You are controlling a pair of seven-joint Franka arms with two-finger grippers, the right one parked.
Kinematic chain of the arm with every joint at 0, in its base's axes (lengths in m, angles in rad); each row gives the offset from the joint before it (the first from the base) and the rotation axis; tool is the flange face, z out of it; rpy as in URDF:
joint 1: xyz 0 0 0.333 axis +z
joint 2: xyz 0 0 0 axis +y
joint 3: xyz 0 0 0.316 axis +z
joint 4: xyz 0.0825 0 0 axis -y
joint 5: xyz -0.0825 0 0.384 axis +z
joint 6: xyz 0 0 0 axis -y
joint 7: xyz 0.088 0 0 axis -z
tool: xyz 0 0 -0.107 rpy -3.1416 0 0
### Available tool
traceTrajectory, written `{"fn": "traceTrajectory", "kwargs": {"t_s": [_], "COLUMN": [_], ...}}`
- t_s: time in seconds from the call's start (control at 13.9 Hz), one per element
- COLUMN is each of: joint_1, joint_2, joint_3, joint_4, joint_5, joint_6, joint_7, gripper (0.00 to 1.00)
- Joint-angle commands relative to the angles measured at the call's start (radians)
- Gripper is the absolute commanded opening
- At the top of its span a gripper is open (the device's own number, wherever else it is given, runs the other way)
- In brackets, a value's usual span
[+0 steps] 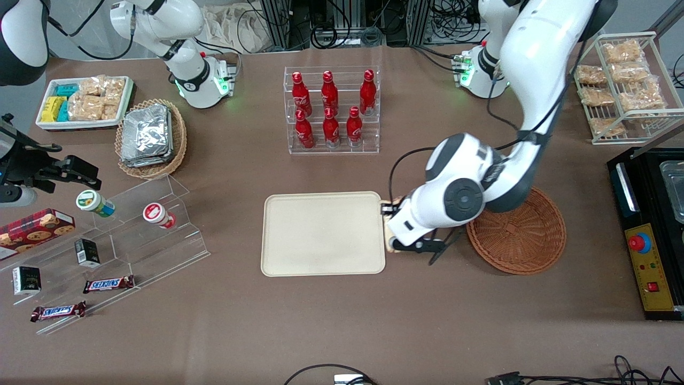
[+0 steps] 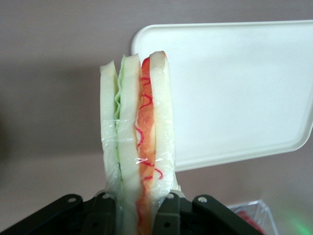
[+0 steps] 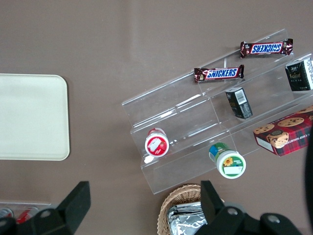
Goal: Place sandwich from basket to tray
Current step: 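Lift the sandwich and carry it over the beige tray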
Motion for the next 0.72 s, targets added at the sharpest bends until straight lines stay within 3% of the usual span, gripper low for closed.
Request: {"fn": "traceTrajectory", "kwargs": {"t_s": [0.0, 0.43, 0.58, 0.65], "joint_1": [-0.041, -0.093, -0.093, -0.092], "joint_2": [0.083, 0.183, 0.191, 0.191], "joint_3": [0.005, 0.008, 0.011, 0.011], "joint_4": [0.052, 0.051, 0.051, 0.048], "joint_5": [-0.011, 0.003, 0.004, 0.004], "joint_6": [0.048, 0.140, 0.141, 0.141], "joint_7": [-0.020, -0.016, -0.014, -0.016], "gripper": [0.00, 0.03, 0.19, 0.40]}}
